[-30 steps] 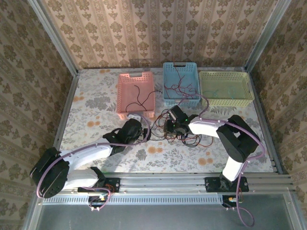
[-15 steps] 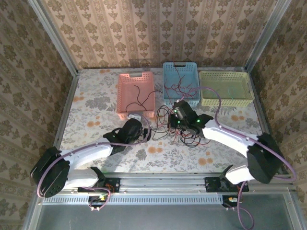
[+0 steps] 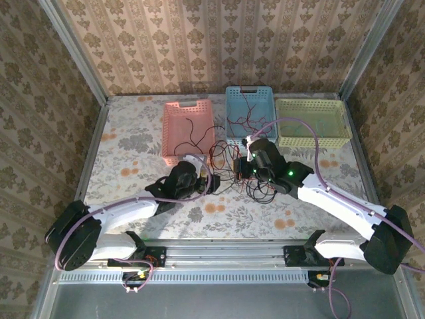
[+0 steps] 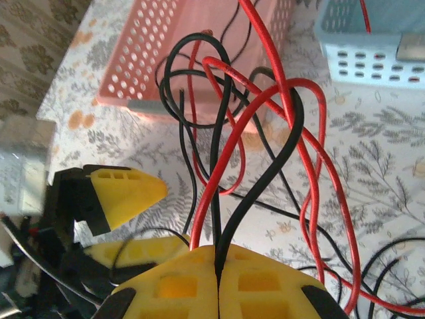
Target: Untangle the cables
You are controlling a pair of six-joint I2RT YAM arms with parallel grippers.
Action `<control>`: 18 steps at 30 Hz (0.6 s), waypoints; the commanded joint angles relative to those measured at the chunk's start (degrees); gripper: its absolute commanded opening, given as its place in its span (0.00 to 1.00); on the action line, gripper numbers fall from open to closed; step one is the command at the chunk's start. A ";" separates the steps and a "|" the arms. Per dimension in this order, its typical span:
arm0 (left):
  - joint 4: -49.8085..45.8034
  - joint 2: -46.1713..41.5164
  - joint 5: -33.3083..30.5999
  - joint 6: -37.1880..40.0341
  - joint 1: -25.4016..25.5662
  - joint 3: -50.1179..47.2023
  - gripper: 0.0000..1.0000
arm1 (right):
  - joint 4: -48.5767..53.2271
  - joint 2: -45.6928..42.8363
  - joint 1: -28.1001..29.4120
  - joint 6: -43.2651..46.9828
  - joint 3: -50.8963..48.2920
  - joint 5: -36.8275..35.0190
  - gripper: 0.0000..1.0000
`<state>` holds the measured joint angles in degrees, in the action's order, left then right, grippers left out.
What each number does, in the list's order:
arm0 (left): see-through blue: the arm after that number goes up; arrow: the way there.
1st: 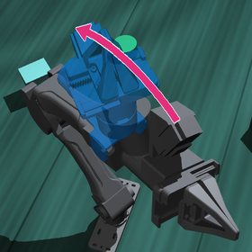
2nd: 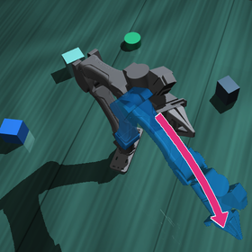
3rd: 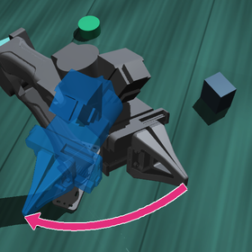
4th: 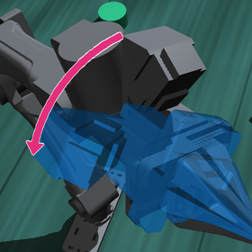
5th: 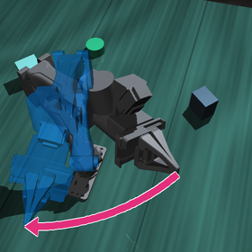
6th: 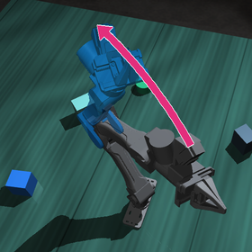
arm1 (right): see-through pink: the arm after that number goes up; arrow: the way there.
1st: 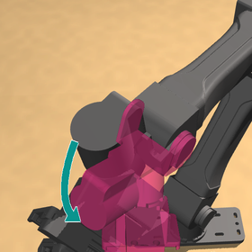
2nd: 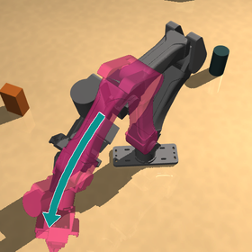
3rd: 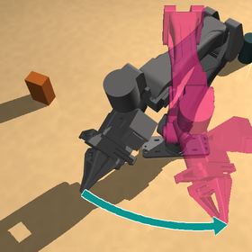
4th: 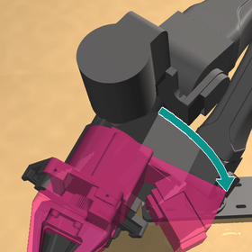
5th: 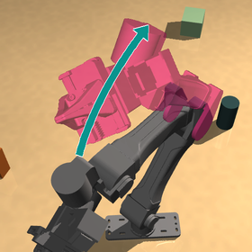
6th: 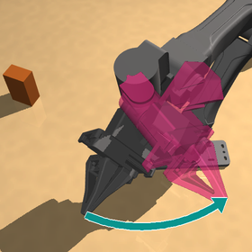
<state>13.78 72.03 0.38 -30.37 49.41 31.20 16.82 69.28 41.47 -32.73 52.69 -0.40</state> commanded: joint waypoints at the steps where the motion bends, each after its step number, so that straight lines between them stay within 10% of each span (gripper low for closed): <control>1: 7.10 1.85 4.90 -0.03 -0.11 -1.20 0.20 | -2.44 -2.40 0.27 0.10 -2.31 1.30 0.07; 3: 7.03 2.24 4.43 -0.29 -0.19 -1.05 0.00 | -2.76 -3.41 0.22 0.42 -2.97 0.92 0.10; 9: 5.36 0.77 3.03 0.57 -0.28 -0.56 0.00 | -2.19 -5.28 -0.08 1.18 -4.73 -0.91 0.21; 15: 2.23 -0.45 0.81 1.54 -0.38 0.56 0.00 | -3.38 -5.09 -0.30 1.90 -6.96 -1.40 0.02; 18: -0.36 1.25 -1.99 0.98 -0.57 1.73 0.05 | -4.39 -2.84 -1.81 2.62 -8.01 -2.23 0.27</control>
<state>16.49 72.71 1.39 -30.09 49.41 30.83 14.06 64.93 40.88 -31.55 45.63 -0.69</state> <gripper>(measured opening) 0.074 0.169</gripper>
